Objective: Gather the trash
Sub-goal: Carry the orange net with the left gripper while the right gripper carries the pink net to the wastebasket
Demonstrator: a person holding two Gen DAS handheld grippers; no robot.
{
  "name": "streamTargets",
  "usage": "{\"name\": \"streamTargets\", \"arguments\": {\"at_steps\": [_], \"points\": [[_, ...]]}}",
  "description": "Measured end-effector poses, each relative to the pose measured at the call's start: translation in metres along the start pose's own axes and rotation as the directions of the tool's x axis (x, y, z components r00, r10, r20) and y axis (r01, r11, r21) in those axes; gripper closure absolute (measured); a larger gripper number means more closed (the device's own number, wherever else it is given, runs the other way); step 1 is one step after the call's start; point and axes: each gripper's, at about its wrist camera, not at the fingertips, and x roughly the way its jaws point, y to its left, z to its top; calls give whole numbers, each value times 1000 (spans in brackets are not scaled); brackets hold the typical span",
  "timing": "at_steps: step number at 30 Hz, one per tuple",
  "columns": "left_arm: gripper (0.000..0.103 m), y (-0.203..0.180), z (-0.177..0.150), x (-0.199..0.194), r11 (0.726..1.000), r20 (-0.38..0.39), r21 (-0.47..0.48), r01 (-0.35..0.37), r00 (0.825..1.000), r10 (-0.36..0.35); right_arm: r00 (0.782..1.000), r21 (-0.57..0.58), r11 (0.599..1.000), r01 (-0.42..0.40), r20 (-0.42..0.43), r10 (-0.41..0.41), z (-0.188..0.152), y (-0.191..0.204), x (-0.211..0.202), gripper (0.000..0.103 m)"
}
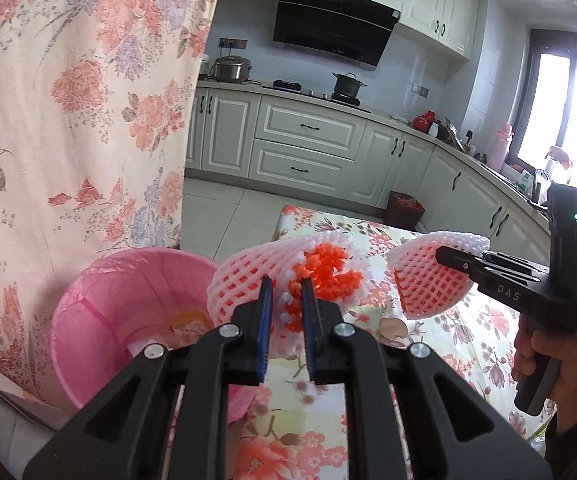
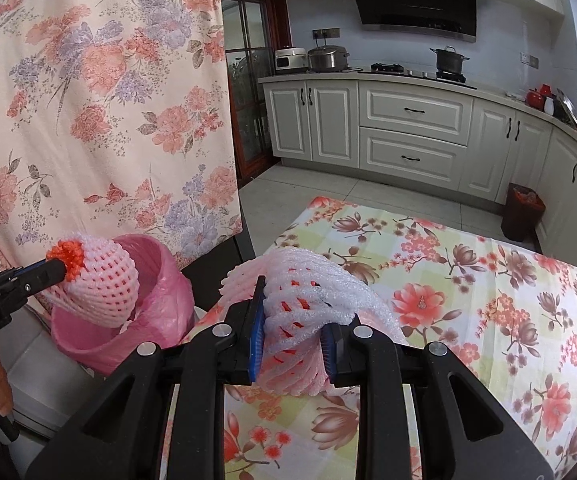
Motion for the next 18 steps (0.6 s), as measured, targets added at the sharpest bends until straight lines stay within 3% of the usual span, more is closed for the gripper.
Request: {"name": "streamTargets", "arguments": {"at_steps": [18], "points": [[90, 90, 0, -35, 984, 52, -114, -139, 988, 145, 991, -112, 985, -134, -17, 133, 27, 105, 21, 78]]}}
